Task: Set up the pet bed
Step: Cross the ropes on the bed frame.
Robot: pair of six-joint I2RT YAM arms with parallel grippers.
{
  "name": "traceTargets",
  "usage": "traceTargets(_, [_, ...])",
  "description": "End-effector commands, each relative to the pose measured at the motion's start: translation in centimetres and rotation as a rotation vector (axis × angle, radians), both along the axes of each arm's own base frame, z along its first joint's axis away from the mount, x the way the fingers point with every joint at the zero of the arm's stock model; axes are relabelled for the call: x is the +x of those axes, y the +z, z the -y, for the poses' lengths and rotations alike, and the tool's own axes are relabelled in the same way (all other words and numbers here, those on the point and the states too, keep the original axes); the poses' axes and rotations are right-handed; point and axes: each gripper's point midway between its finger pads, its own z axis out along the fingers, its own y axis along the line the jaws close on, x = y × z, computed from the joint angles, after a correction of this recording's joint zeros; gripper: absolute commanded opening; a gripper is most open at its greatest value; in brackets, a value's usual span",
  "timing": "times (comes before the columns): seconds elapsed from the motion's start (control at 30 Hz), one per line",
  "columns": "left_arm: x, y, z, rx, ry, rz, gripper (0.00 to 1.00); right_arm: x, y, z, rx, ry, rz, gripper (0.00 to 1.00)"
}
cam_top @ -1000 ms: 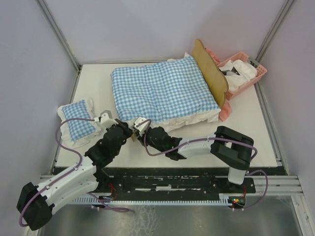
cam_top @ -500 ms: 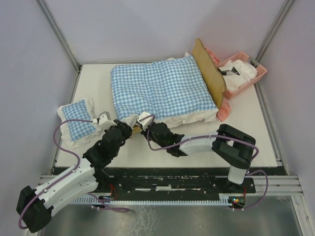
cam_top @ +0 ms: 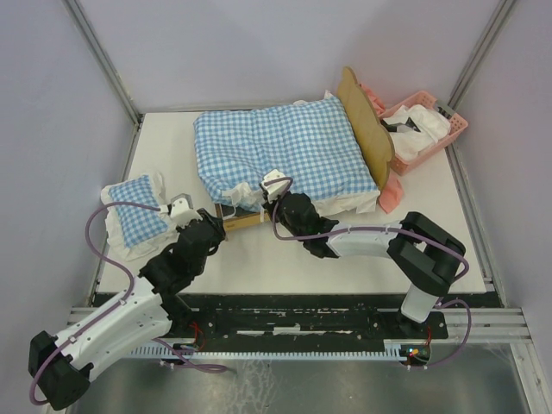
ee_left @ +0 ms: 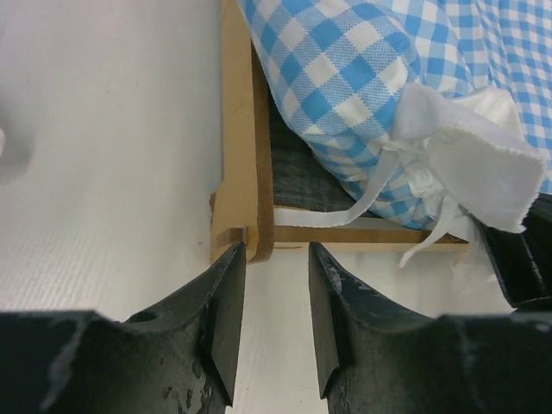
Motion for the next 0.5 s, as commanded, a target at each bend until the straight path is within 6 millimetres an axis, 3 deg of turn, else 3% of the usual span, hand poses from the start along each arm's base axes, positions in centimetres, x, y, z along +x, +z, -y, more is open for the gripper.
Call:
traceTargets(0.0, [0.8,3.0,-1.3,0.112,0.015,0.075,0.43,1.4,4.0,0.2,0.067,-0.034,0.056,0.02])
traceTargets(0.13, [1.3,5.0,-0.8,0.137,-0.025,0.124,0.48,2.0,4.4,0.7,0.070,-0.045,0.058,0.02])
traceTargets(0.33, [1.9,8.2,3.3,0.195,-0.275,0.244,0.49,3.0,4.8,1.2,0.078,-0.061,0.058,0.02])
traceTargets(0.47, [3.1,8.2,3.3,0.282,-0.265,0.209,0.49,4.0,5.0,1.6,0.083,-0.076,0.051,0.02])
